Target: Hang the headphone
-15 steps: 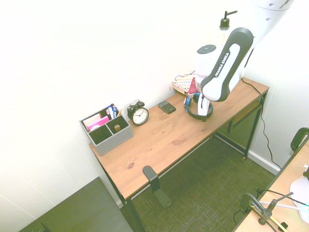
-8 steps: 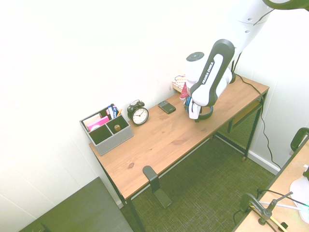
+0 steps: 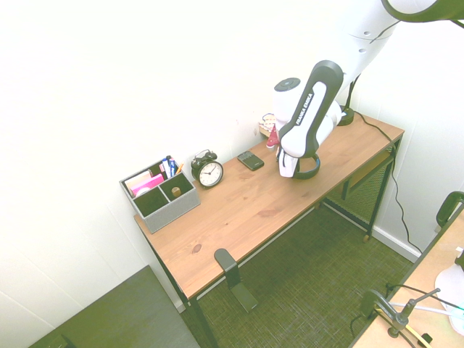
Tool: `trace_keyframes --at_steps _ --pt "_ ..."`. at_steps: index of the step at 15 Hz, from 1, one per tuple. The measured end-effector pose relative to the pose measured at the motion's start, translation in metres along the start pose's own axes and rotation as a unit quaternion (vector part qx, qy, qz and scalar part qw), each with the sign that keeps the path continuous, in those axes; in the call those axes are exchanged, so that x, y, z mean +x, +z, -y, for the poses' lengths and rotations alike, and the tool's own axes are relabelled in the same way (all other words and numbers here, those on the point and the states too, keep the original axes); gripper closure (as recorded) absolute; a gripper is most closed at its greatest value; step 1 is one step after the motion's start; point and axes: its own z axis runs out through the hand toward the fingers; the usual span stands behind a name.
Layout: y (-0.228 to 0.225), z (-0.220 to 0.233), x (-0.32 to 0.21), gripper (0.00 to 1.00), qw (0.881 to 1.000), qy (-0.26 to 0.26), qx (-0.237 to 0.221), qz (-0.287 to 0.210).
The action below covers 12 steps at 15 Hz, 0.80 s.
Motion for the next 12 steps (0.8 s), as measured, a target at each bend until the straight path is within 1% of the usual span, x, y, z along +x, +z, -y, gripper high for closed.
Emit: trace_keyframes --at_steps 5,7,9,11,12 --pt "0.006 0.0 -0.002 1.0 1.0 0.003 -0.002 0.005" --pt "0.004 0.001 -0.001 1.0 1.0 0.021 0.001 0.01" --pt "-0.016 0.006 0.002 1.0 0.997 0.071 0.005 0.02" --pt "-0.061 0.018 -0.002 1.0 0.991 0.132 0.006 0.032" --pt "-0.088 0.027 -0.009 1.0 0.986 0.164 0.005 0.039"
